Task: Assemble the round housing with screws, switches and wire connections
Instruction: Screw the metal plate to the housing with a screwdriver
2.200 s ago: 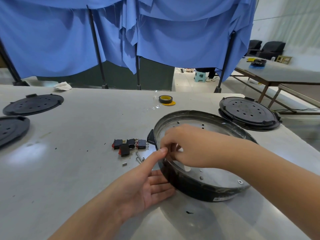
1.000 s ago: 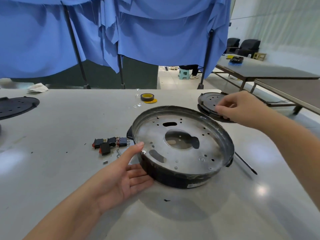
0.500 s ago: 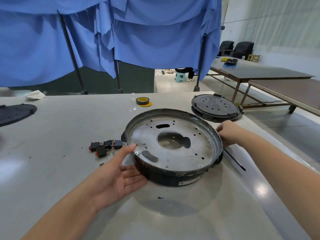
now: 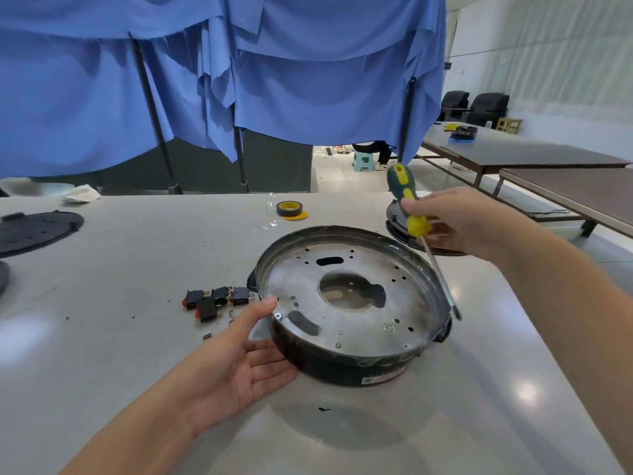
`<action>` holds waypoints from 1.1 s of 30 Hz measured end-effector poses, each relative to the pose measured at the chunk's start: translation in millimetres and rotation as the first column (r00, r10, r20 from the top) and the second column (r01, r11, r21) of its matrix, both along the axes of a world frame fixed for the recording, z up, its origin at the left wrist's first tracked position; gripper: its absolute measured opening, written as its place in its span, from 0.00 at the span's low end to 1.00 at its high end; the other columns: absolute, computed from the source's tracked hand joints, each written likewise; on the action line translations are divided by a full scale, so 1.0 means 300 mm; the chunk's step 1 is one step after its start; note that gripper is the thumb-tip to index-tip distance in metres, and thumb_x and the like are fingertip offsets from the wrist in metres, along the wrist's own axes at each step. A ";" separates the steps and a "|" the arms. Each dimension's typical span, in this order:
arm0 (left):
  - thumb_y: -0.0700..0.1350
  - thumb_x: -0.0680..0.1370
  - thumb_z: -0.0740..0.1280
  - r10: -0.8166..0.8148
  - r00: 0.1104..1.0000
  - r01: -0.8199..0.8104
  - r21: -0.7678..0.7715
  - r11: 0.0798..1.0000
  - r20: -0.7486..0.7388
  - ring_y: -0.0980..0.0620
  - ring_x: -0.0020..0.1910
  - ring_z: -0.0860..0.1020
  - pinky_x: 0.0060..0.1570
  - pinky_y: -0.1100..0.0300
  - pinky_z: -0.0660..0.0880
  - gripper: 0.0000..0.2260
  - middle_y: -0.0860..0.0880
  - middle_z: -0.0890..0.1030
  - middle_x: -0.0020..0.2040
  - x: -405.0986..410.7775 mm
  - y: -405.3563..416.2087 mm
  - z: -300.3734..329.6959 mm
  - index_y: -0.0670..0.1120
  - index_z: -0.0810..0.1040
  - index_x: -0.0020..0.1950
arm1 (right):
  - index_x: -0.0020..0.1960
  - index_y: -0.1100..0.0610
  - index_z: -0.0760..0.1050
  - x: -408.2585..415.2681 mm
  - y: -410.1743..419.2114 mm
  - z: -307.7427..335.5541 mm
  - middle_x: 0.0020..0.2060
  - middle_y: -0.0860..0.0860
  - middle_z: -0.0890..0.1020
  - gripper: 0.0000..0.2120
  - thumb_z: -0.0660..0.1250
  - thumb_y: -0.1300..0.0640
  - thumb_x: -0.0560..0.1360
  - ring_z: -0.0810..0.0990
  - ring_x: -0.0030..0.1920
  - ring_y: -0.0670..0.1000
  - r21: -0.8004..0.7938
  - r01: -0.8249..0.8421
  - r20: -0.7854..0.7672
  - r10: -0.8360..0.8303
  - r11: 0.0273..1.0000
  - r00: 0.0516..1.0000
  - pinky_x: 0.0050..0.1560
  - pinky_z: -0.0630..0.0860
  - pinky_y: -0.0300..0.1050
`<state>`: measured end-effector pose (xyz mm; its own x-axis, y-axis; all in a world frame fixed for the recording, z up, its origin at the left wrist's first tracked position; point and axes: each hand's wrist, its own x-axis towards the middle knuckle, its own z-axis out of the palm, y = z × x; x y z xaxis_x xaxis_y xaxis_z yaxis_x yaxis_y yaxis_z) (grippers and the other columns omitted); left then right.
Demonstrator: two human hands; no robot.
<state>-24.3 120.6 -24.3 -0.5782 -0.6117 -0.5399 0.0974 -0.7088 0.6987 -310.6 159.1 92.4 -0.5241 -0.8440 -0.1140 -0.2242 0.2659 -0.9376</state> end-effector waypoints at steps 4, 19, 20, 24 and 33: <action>0.56 0.58 0.77 -0.002 1.000 0.002 -0.016 1.000 0.013 0.39 0.52 0.83 0.46 0.49 0.82 0.41 0.34 0.83 0.53 -0.001 0.005 0.005 0.32 0.72 0.62 | 0.48 0.61 0.78 0.173 -0.016 0.019 0.37 0.52 0.83 0.12 0.72 0.56 0.69 0.83 0.34 0.47 -0.265 -0.181 0.195 0.237 0.947 0.952 0.35 0.79 0.39; 0.57 0.61 0.77 -0.009 1.000 0.009 0.008 1.000 -0.009 0.40 0.51 0.83 0.45 0.52 0.83 0.37 0.34 0.83 0.53 0.003 -0.004 -0.008 0.33 0.75 0.60 | 0.57 0.56 0.73 0.363 -0.098 -0.055 0.47 0.52 0.84 0.10 0.57 0.65 0.80 0.84 0.49 0.50 -0.576 -0.388 -0.050 0.442 0.720 0.896 0.48 0.80 0.41; 0.57 0.61 0.78 -0.004 1.000 0.004 0.010 1.000 -0.011 0.40 0.52 0.83 0.45 0.52 0.83 0.37 0.34 0.83 0.53 0.003 -0.004 -0.007 0.33 0.75 0.60 | 0.55 0.55 0.74 0.366 -0.100 -0.060 0.47 0.52 0.84 0.10 0.57 0.65 0.81 0.84 0.48 0.50 -0.583 -0.387 -0.040 0.451 0.714 0.892 0.48 0.80 0.41; 0.59 0.61 0.79 0.001 1.000 -0.001 0.007 1.000 -0.021 0.39 0.53 0.83 0.47 0.51 0.82 0.39 0.34 0.82 0.54 0.002 -0.001 -0.005 0.33 0.75 0.60 | 0.55 0.56 0.73 0.378 -0.101 -0.074 0.46 0.53 0.83 0.09 0.57 0.65 0.80 0.85 0.47 0.49 -0.589 -0.393 -0.011 0.479 0.706 0.878 0.47 0.81 0.41; 0.57 0.59 0.77 -0.008 1.000 0.008 -0.001 1.000 -0.011 0.41 0.53 0.83 0.47 0.52 0.82 0.38 0.35 0.83 0.54 -0.001 -0.003 -0.009 0.34 0.75 0.60 | 0.57 0.57 0.72 0.379 -0.099 -0.081 0.47 0.53 0.83 0.10 0.57 0.65 0.81 0.84 0.49 0.50 -0.585 -0.437 -0.053 0.506 0.683 0.861 0.49 0.81 0.42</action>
